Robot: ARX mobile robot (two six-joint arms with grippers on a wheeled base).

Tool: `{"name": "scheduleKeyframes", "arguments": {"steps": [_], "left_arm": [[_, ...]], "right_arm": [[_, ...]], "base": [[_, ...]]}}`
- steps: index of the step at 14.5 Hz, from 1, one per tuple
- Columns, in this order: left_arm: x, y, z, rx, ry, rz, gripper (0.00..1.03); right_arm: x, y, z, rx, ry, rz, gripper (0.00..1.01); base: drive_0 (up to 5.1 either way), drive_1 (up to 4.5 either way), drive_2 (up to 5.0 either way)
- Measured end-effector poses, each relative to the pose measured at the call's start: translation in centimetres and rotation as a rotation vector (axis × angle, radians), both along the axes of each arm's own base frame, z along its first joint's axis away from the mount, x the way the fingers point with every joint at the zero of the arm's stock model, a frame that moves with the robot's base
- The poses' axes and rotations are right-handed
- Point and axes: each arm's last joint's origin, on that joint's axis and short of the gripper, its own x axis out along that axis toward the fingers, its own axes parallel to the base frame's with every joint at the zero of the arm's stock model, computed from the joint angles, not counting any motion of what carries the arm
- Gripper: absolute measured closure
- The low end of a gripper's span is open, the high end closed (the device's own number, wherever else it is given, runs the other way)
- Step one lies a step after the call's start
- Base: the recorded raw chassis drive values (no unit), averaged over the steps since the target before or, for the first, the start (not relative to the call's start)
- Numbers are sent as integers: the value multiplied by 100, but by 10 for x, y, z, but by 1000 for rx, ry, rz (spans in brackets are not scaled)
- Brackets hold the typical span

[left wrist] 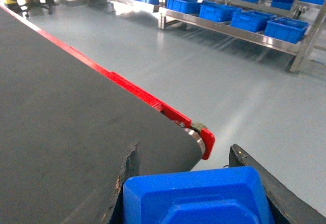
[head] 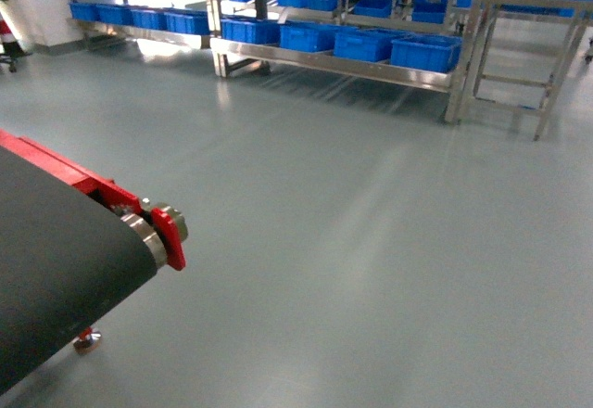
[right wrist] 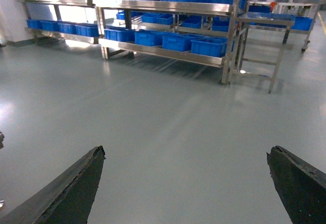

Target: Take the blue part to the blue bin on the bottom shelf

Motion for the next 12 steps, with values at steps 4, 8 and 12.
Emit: {"name": "scheduleKeyframes", "arguments": {"steps": [4,8,12], "left_arm": [[0,0,0,0,0,0,59],[0,0,0,0,0,0,59],[0,0,0,0,0,0,59]], "right_arm": [[0,0,0,0,0,0,3],[0,0,0,0,0,0,3],[0,0,0,0,0,0,3]], "base": [[-163,-163,-163],[-164,-164,-164],[-159,-159,-159]]}}
